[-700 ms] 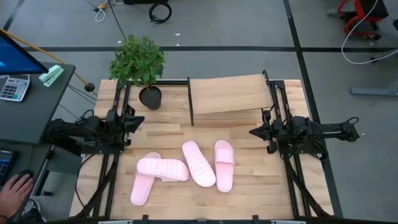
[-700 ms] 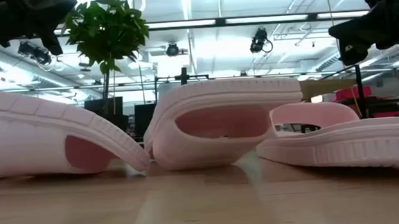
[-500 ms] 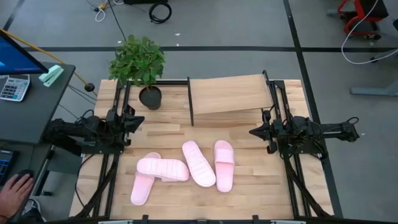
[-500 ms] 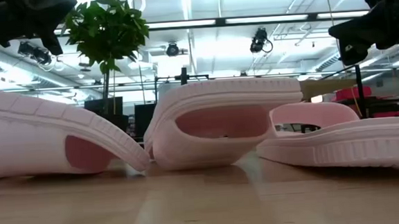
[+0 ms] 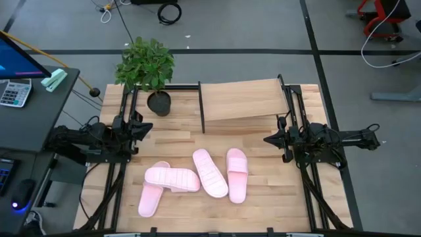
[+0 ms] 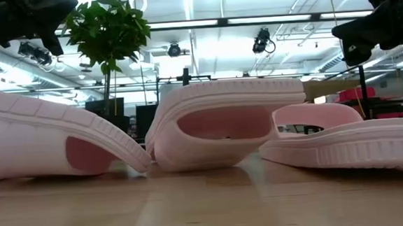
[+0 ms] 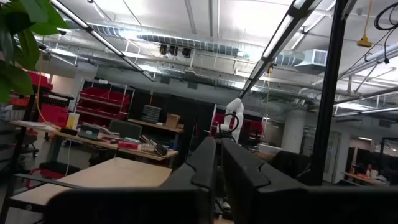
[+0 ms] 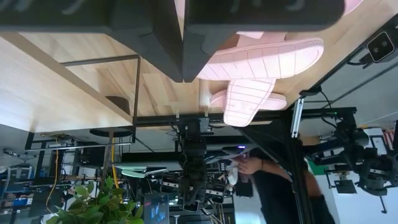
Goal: Pick and place slides into the shelf
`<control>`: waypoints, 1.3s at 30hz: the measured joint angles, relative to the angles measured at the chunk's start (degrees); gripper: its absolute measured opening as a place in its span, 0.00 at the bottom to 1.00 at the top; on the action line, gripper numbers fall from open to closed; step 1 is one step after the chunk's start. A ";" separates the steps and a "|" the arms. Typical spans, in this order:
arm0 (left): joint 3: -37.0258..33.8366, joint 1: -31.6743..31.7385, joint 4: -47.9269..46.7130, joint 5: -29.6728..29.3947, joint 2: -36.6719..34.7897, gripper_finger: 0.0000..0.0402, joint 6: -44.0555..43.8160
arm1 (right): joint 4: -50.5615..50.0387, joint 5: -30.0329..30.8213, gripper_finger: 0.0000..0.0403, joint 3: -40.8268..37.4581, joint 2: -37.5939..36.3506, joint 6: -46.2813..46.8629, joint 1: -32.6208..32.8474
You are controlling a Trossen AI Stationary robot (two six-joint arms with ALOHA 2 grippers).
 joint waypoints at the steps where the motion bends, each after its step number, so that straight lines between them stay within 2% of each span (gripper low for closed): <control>1: 0.02 -0.02 -0.02 0.02 0.02 0.07 0.02 | 0.00 -0.02 0.03 0.00 0.02 0.00 0.00; 39: 0.00 -0.01 -0.01 0.01 0.01 0.08 0.04 | 0.01 0.00 0.03 -0.01 0.01 0.00 0.00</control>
